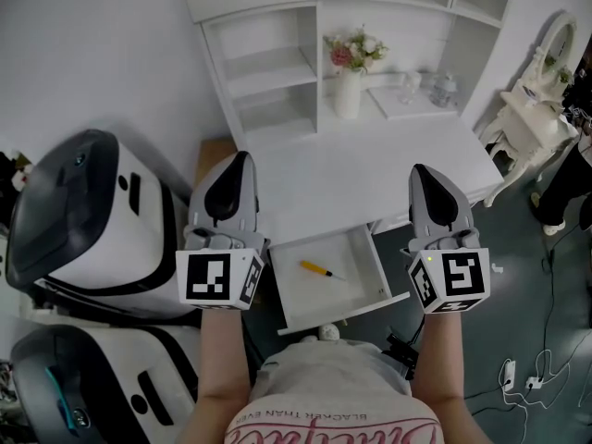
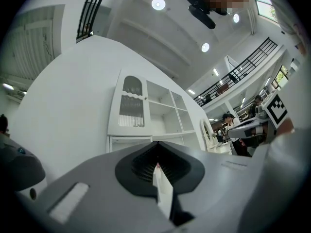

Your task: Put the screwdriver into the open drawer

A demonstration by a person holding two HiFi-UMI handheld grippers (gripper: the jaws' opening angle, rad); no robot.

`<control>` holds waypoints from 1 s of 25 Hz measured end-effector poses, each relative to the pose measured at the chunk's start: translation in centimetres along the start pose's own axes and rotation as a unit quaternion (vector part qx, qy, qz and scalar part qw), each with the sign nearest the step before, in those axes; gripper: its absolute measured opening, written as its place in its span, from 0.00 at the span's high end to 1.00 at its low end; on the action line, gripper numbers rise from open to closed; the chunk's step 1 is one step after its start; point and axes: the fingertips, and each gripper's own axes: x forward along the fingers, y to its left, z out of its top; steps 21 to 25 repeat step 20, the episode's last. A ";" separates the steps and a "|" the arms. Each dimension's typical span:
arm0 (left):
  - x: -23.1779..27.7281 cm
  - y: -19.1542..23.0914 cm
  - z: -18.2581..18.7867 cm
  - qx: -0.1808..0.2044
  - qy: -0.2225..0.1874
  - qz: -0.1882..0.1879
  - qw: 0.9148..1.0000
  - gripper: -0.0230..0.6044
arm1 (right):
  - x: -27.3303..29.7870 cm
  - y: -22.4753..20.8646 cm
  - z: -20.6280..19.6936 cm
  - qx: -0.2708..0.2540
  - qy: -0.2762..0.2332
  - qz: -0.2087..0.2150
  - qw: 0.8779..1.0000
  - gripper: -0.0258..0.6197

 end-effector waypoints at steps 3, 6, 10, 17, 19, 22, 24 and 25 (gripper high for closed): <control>-0.1 0.2 0.1 0.000 0.000 0.001 1.000 0.93 | 0.0 0.0 0.3 -0.001 -0.004 -0.001 1.000 0.96; -0.1 0.3 0.1 0.002 0.000 0.002 1.000 0.93 | 0.0 0.0 0.4 -0.002 -0.007 -0.003 1.000 0.96; -0.2 0.2 0.0 0.003 0.001 0.000 1.000 0.93 | -0.2 -0.1 0.4 -0.002 -0.009 -0.005 1.000 0.96; -0.3 -0.1 -0.1 0.011 0.005 -0.005 1.000 0.93 | -0.3 0.3 0.1 -0.005 -0.007 0.000 1.000 0.96; -0.3 -0.2 -0.1 0.016 0.006 -0.006 1.000 0.93 | -0.4 0.5 0.1 -0.006 -0.008 0.000 1.000 0.96; -0.3 -0.2 0.0 0.018 0.007 -0.007 1.000 0.93 | -0.5 0.6 0.2 -0.006 -0.008 0.001 1.000 0.96; -0.3 -0.2 0.0 0.018 0.007 -0.007 1.000 0.93 | -0.5 0.6 0.2 -0.006 -0.008 0.001 1.000 0.96; -0.3 -0.2 0.0 0.018 0.007 -0.007 1.000 0.93 | -0.5 0.6 0.2 -0.006 -0.008 0.001 1.000 0.96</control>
